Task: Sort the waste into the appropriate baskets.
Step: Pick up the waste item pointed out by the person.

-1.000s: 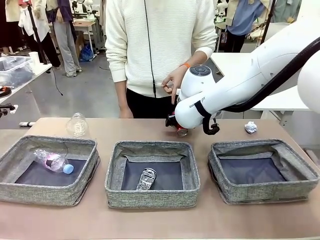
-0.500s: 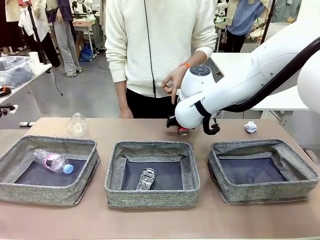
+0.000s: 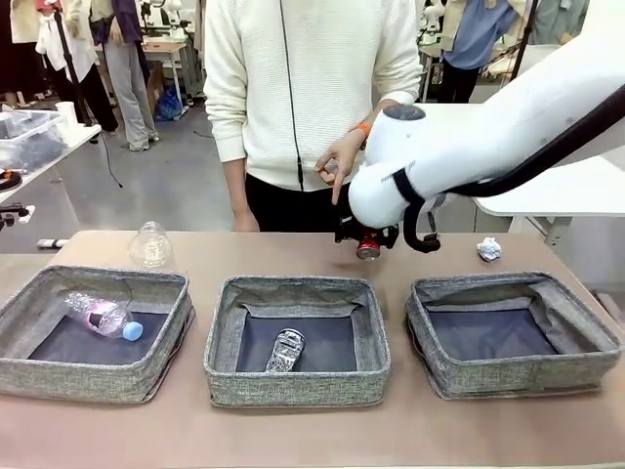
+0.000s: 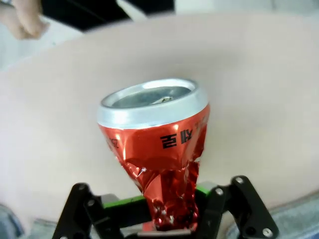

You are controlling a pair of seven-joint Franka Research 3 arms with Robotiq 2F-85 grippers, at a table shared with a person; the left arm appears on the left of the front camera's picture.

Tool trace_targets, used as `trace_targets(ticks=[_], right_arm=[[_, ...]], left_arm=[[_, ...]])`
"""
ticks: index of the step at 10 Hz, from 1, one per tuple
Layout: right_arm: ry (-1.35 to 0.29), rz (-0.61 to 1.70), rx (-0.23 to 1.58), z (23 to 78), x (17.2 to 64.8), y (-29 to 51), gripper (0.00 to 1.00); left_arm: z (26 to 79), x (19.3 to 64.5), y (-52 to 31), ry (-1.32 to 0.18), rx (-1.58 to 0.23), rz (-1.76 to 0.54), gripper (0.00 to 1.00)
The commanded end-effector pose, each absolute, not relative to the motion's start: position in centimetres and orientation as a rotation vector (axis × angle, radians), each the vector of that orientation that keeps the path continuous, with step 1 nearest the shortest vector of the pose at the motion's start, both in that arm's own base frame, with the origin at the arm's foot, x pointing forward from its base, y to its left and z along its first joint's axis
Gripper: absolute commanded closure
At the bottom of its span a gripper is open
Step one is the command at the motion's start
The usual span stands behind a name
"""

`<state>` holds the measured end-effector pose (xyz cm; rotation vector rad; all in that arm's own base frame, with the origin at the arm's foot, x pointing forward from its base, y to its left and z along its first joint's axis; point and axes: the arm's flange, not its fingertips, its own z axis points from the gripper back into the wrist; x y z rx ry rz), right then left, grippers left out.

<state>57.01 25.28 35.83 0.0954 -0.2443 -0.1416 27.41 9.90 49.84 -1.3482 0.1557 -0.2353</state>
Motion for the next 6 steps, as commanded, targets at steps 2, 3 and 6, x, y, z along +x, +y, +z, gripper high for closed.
trace_targets(ticks=[2,3,6], right_arm=[[-0.287,-0.166,0.139,45.3,46.3,19.5,1.00],[-0.352,-0.119,0.155,46.8,43.3,19.5,1.00],[-0.393,-0.008,0.067,46.3,40.7,21.8,1.00]], left_arm=[[50.0,27.2,9.9,0.150,-1.349,-0.240,0.00],[50.0,27.2,9.9,0.150,-1.349,-0.240,0.00],[50.0,27.2,9.9,0.150,-1.349,-0.240,0.00]])
